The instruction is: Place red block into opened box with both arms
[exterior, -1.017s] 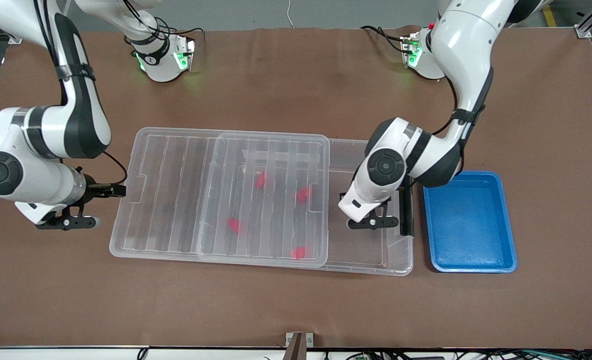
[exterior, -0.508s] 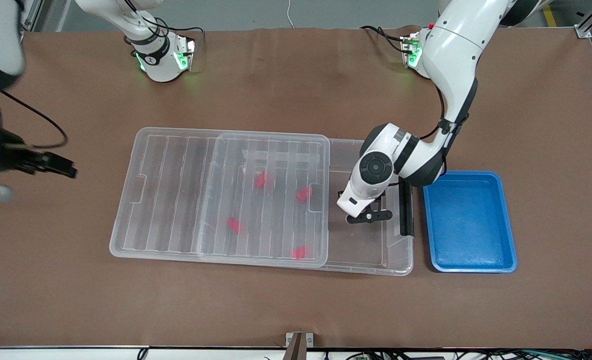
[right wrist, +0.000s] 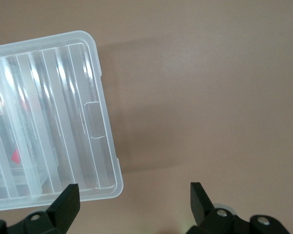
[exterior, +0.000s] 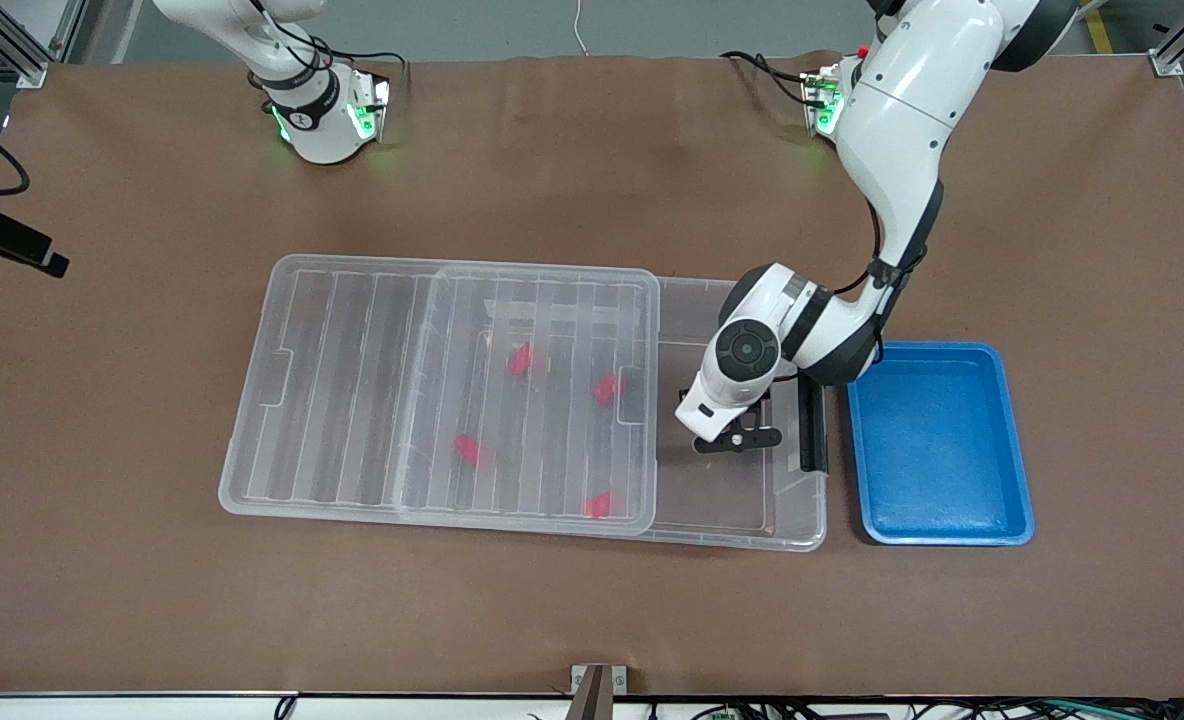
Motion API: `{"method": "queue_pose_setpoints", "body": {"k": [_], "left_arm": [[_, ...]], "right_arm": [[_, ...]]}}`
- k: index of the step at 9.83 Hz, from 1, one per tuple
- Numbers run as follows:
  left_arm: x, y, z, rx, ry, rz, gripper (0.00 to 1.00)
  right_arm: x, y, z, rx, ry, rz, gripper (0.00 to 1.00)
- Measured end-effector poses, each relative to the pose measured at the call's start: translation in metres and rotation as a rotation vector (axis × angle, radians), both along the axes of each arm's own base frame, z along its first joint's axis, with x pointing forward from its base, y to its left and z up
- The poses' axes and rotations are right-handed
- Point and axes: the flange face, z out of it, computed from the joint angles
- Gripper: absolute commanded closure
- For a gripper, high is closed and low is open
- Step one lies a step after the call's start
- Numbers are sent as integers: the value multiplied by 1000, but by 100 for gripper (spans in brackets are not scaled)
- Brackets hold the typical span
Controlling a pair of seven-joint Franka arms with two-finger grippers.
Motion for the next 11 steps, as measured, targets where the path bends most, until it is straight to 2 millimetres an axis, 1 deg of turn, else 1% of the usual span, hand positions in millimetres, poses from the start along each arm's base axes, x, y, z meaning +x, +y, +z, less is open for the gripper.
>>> {"method": "queue_pose_setpoints", "body": {"k": [1,2,3,4,5,6,7,8,9,10,11], "left_arm": [[2,2,1,-2,-3,4,0],[4,0,6,-10,-15,4,0],[9,-4,21,-24,-38,3,0],[13,-7,51,-32,-62,1,0],[13,-10,90,-36,-84,-2,0],[12,-9,136,-40,-115,-4,0],[10,-4,181,-44,-149,-5,0],[10,9,219,-47,-177,-20,0],[13,30,255,-42,-195,-49,0],[21,59,290,-29,-196,-84,0],[31,92,326,-14,-187,-122,0]], "right_arm": [[1,0,-2,-3,0,0,0],[1,-1,-2,-5,1,-1,0],[1,-2,-2,-6,1,-2,0],[0,-4,-2,-7,2,-6,0],[0,-6,-2,-6,2,-5,0],[0,-6,-3,-6,1,5,0],[0,-7,-3,-6,2,13,0],[0,-7,-3,-6,2,19,0],[0,-8,-3,-7,4,22,0],[-1,-8,-3,-8,6,23,0],[-1,-8,-3,-9,8,24,0]]}}
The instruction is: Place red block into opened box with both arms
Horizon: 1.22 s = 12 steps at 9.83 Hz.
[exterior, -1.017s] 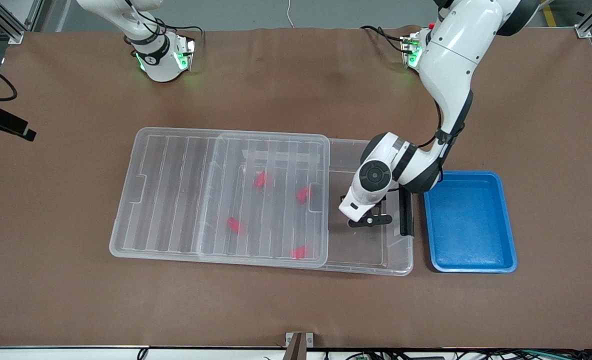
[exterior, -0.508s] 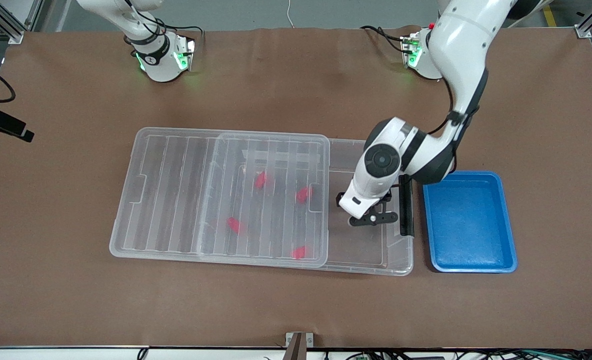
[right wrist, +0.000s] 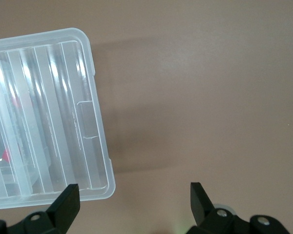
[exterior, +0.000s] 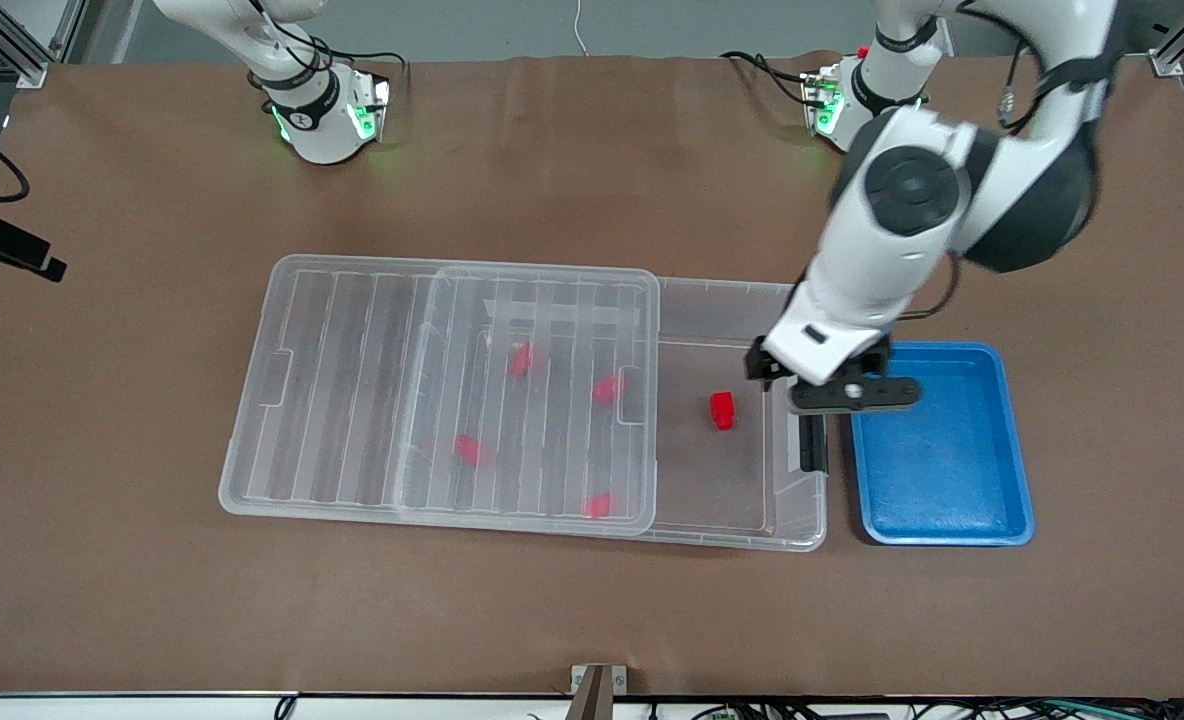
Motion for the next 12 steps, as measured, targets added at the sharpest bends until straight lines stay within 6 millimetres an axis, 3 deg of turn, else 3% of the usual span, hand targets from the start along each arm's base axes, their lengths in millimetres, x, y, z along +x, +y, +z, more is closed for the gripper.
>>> {"method": "queue_pose_setpoints", "body": {"k": [2,4,6,8,9,10,11,12], "left_arm": [[10,59,58,4,20,-3,0],[7,99,95,-28,-7,54,0],[-12,126,128,-32,2,96,0],[-32,140,151,-59,19,110,0],[-41,147,154,-59,38,85,0],[-50,155,151,-52,59,40,0],[-58,160,147,-47,76,2,0],[-65,161,146,-44,84,-16,0]], "right_arm": [[0,1,0,0,2,2,0],[0,0,0,-1,2,2,0],[0,0,0,-1,2,1,0],[-1,-6,0,-1,2,-8,0],[-1,-7,0,0,0,-7,8],[0,-3,-4,3,4,26,34],[6,7,-18,7,6,97,67],[16,14,-49,10,2,175,94]]}}
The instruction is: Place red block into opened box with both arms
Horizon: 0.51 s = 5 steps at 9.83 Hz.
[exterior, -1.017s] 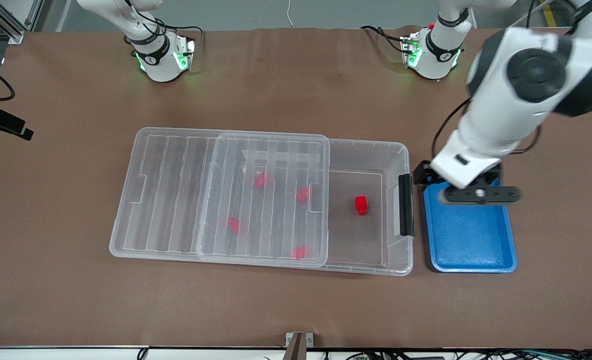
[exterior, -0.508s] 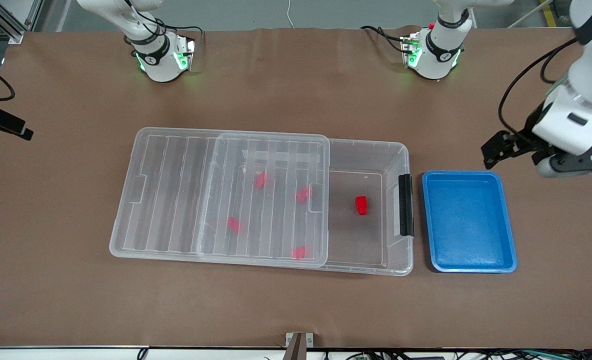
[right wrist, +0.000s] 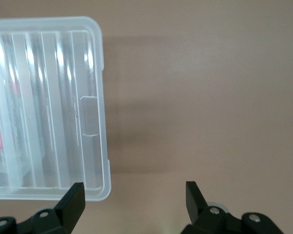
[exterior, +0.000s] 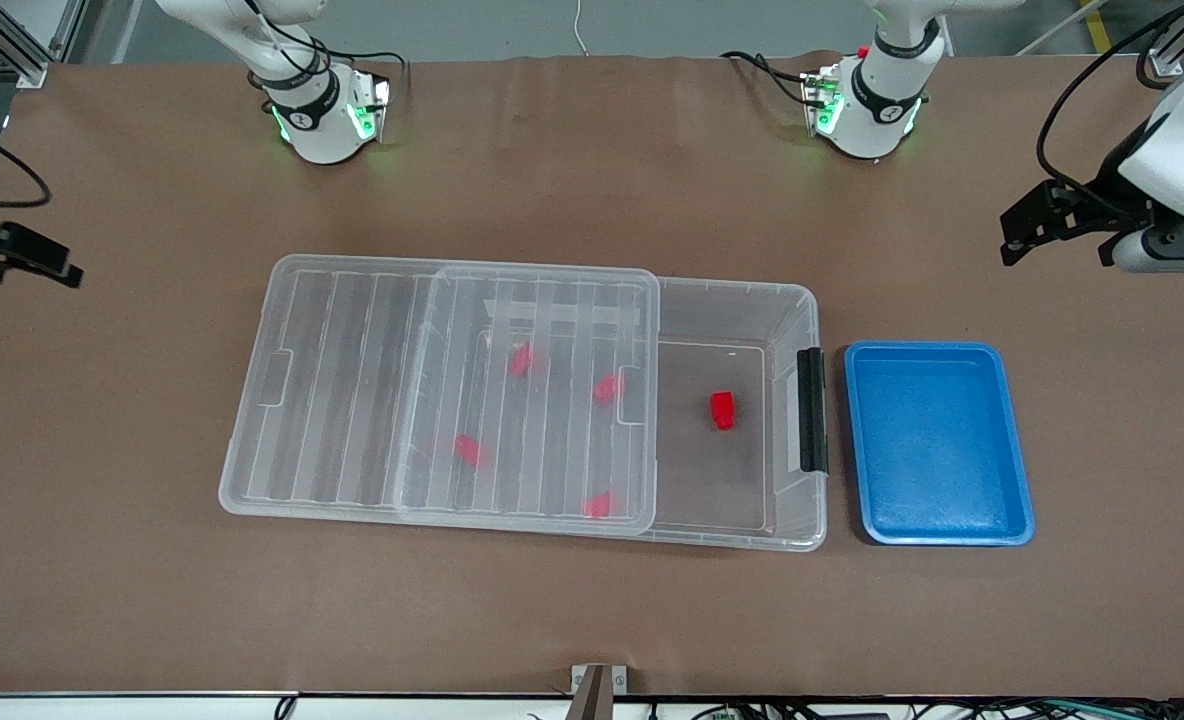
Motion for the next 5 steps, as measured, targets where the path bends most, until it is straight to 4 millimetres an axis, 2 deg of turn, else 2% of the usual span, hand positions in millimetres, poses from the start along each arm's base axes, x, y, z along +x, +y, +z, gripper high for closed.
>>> {"method": "queue_pose_setpoints", "body": {"k": [1,3,4,5], "left_arm": [[-4,0,0,2,3,-12,0],[-6,0,-2,4,8,-26,0],[-6,0,-3,4,10,-27,0],[-6,0,-4,5,15,-27,0]], "right_arm": [[9,2,-46,2,-3,57,100],[12,15,-140,0,-2,121,100],[7,31,-179,-4,-14,147,100],[-1,47,-206,-5,-14,173,100]]}}
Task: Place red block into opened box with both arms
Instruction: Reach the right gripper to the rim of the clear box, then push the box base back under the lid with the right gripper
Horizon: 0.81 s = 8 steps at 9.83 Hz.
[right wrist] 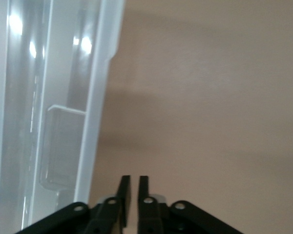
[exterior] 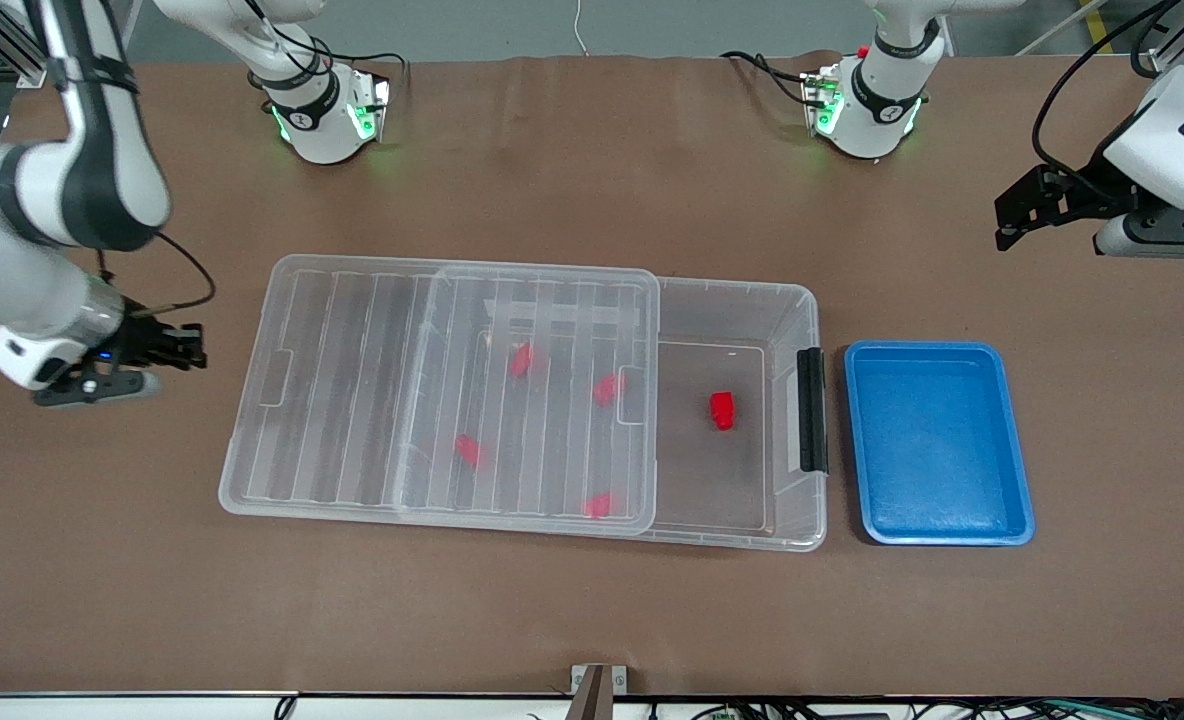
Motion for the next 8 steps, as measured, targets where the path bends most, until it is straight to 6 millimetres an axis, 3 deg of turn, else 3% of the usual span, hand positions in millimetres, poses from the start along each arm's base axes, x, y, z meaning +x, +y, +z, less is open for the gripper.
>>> {"method": "queue_pose_setpoints", "body": {"k": [2,5,8], "left_arm": [[0,3,-1,1,6,6,0],[0,12,-2,2,15,9,0],[-1,21,-2,5,31,23,0]], "right_arm": [[-9,19,-20,15,20,20,100],[-11,44,-23,56,33,16,100],[-17,99,-26,66,45,3,100]]}}
